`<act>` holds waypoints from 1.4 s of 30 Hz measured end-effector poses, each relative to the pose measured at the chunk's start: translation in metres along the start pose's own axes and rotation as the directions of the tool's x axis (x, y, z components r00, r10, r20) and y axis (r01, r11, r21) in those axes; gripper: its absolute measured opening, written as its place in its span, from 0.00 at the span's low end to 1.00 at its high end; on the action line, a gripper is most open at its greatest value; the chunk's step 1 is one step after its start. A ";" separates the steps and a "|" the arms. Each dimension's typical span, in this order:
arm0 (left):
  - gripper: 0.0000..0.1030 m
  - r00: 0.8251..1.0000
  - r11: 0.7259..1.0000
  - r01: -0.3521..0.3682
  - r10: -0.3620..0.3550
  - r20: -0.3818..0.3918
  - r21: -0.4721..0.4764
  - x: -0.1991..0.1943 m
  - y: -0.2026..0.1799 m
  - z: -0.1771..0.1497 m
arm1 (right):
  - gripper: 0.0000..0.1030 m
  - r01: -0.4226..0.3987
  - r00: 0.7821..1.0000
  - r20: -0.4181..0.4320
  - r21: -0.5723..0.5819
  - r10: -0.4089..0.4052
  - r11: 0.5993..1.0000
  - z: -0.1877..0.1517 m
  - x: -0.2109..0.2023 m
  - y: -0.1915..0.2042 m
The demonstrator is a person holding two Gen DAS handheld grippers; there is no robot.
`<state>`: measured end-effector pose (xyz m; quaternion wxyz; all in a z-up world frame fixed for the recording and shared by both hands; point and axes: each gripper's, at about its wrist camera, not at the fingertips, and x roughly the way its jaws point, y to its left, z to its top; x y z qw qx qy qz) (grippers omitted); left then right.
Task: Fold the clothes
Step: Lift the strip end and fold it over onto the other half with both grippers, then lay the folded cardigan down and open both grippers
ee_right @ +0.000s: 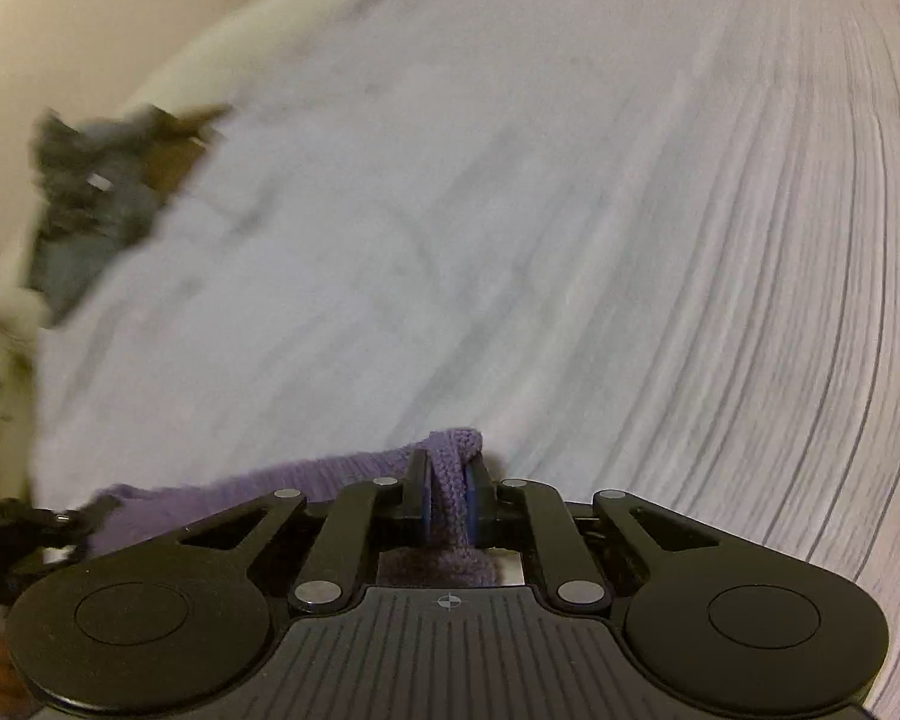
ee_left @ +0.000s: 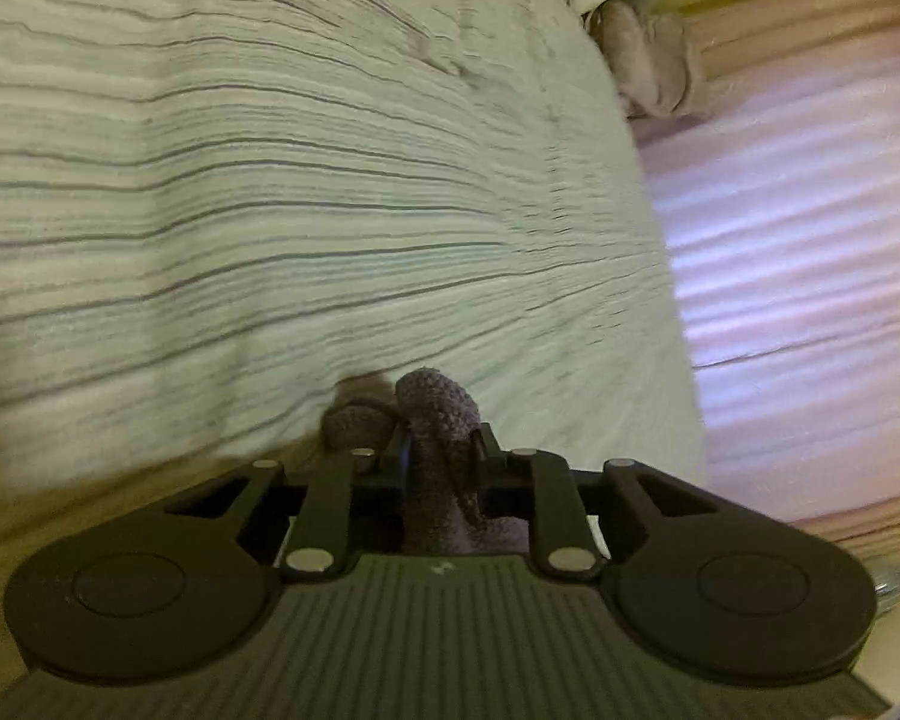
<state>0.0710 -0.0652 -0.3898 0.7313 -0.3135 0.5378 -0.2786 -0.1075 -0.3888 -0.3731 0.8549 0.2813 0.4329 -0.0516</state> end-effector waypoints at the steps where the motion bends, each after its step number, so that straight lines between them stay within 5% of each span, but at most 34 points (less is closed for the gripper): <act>1: 0.20 1.000 0.999 -0.025 0.025 0.006 0.028 -0.004 -0.006 -0.001 | 0.10 0.023 1.000 -0.012 -0.006 -0.023 1.000 0.000 0.006 0.003; 3: 0.22 0.997 0.994 -0.075 0.074 0.020 0.083 -0.011 -0.018 -0.003 | 0.21 0.038 0.999 -0.022 -0.052 -0.039 0.998 0.007 0.005 0.013; 5: 0.29 0.992 0.983 -0.126 0.122 0.036 0.136 -0.018 -0.030 -0.005 | 0.64 0.061 0.998 -0.023 -0.092 -0.064 0.994 0.013 -0.004 0.017; 6: 0.34 0.988 0.975 -0.151 0.145 0.045 0.163 -0.022 -0.036 -0.006 | 0.70 0.074 0.997 -0.008 -0.096 -0.075 0.993 0.015 -0.013 0.015; 12: 0.22 0.968 0.897 -0.252 0.228 0.110 0.363 -0.063 -0.086 -0.036 | 0.70 0.063 0.994 0.094 -0.017 -0.061 0.998 -0.003 -0.099 -0.003; 16: 0.09 0.986 0.859 -0.144 0.164 0.003 0.491 -0.079 -0.121 -0.091 | 0.40 0.060 0.994 0.095 -0.074 -0.053 0.995 -0.047 -0.146 0.015; 19: 0.07 0.984 0.803 -0.100 0.166 -0.060 0.588 -0.071 -0.140 -0.130 | 0.35 0.042 0.996 0.082 -0.149 -0.030 0.988 -0.078 -0.160 0.038; 30: 0.04 0.955 0.733 -0.216 0.298 -0.018 0.645 -0.026 -0.115 -0.162 | 0.35 0.109 0.994 0.049 -0.384 -0.098 0.917 -0.135 -0.088 0.069; 34: 0.04 0.939 0.703 -0.257 0.344 -0.001 0.663 -0.010 -0.105 -0.173 | 0.35 0.079 0.997 0.009 -0.418 -0.083 0.905 -0.121 -0.069 0.066; 35: 0.04 0.940 0.719 -0.254 0.341 -0.009 0.647 -0.014 -0.108 -0.175 | 0.35 0.073 0.997 0.005 -0.426 -0.078 0.902 -0.119 -0.067 0.065; 39: 0.03 0.955 0.744 -0.218 0.297 -0.021 0.631 -0.036 -0.117 -0.167 | 0.36 0.026 0.999 -0.013 -0.356 -0.033 0.934 -0.109 -0.083 0.053; 42: 0.03 0.958 0.719 -0.225 0.286 0.015 0.658 -0.069 -0.128 -0.174 | 0.36 0.019 1.000 0.027 -0.283 -0.012 0.959 -0.102 -0.117 0.049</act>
